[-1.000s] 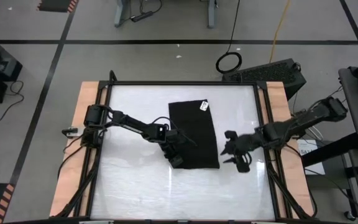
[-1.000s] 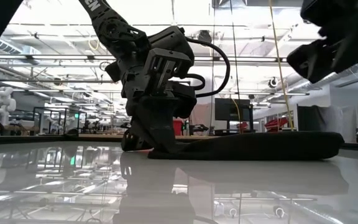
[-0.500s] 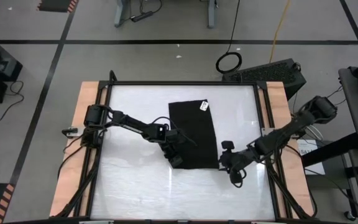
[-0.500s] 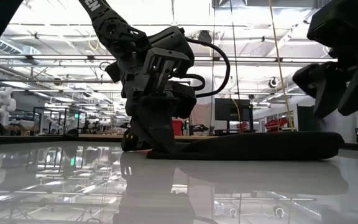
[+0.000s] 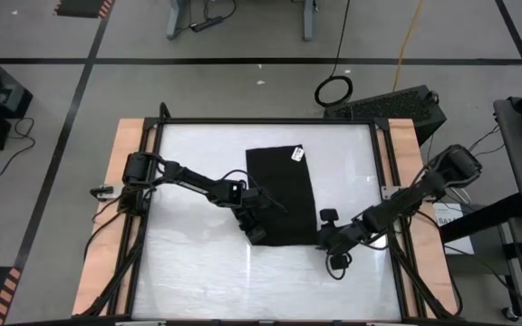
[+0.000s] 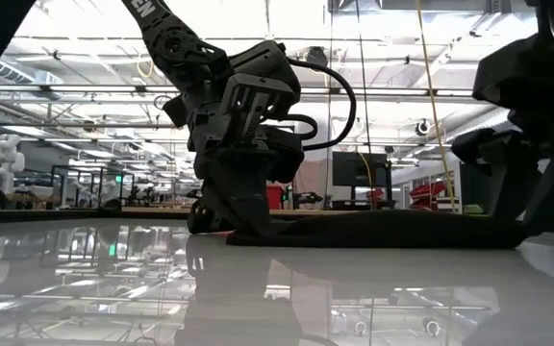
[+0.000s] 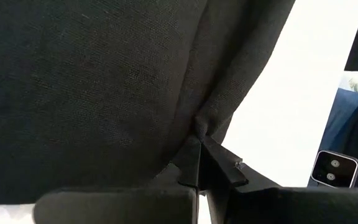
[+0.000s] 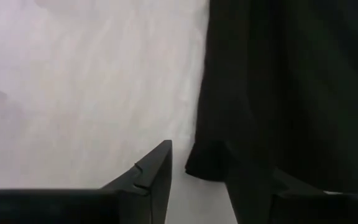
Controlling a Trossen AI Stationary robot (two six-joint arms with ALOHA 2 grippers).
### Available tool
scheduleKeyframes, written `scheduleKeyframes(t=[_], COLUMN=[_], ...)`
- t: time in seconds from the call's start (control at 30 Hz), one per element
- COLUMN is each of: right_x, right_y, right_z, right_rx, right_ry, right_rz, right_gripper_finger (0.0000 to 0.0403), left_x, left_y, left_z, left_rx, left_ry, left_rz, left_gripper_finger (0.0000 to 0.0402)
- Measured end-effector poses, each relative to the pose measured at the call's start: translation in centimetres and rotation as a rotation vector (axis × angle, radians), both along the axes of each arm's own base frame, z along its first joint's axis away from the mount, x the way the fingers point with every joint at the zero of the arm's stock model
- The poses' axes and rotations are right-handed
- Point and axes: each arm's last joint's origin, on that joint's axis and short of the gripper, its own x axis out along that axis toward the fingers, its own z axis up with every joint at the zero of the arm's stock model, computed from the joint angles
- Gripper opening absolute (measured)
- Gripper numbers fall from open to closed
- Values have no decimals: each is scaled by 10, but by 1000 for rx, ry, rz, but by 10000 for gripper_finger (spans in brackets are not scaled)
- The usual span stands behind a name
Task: Roll towel into tight, uniform cylinder
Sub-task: Roll the black towel
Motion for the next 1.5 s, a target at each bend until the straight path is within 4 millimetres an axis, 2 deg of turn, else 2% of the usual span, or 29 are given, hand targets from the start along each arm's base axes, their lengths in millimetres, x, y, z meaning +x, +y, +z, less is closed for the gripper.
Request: scheduleKeyframes(t=[0.27,0.53,0.8,0.93,1.03,1.33,1.5], right_x=[1,-1,-2,-5,-9,-12,-7], right_y=[-1,-3,-1,-3,-2,1,2], right_z=[-6,-7,0,11,19,17,21], right_rx=[-30,7,127,158,170,114,69], right_ry=[10,57,71,47,36,34,-51], right_rz=[-55,-90,-79,-81,-13,46,67], right_gripper_finger=[97,9,4,15,33,167,190], left_x=[0,0,-1,-1,-2,-2,-2], left_y=[0,-1,-2,-3,-4,-5,-5], left_z=[0,0,0,0,0,0,0], left_rx=[-5,-5,-13,-15,-20,-24,-24], left_ry=[0,0,0,-1,3,4,3], left_rz=[-3,-12,-21,-29,-41,-42,-42], left_gripper_finger=[11,11,11,11,11,11,11])
